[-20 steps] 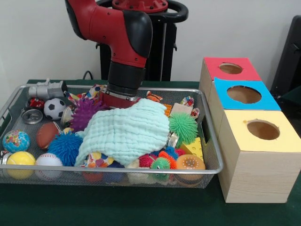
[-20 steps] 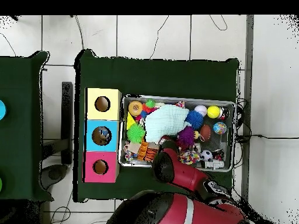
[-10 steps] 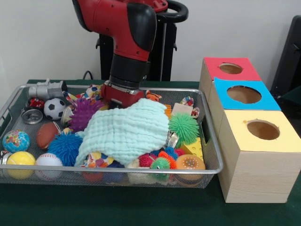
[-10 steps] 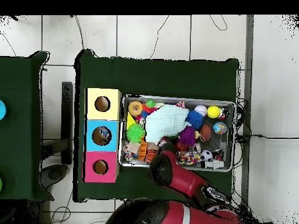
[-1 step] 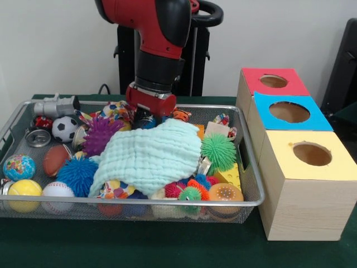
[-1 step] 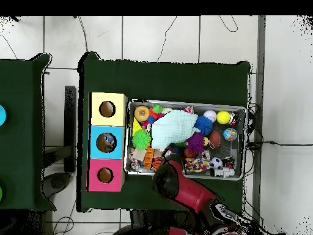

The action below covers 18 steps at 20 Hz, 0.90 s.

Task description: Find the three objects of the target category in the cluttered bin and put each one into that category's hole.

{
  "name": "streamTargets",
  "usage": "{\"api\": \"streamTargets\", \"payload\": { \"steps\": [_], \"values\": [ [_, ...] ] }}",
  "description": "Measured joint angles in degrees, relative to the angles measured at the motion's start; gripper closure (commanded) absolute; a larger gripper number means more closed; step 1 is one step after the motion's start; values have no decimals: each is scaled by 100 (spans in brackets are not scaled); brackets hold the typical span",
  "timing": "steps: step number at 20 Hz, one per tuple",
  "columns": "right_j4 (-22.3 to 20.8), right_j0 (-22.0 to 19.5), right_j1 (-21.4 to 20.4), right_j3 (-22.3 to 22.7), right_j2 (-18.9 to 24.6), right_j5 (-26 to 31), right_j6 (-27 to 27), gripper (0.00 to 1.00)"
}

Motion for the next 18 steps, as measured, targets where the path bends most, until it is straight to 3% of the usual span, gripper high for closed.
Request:
{"api": "streamTargets", "payload": {
  "steps": [13,18],
  "values": [
    [278,17,-595,400,146,553,0,0],
    [286,-133,-719,532,506,606,5,0]
  ]
}}
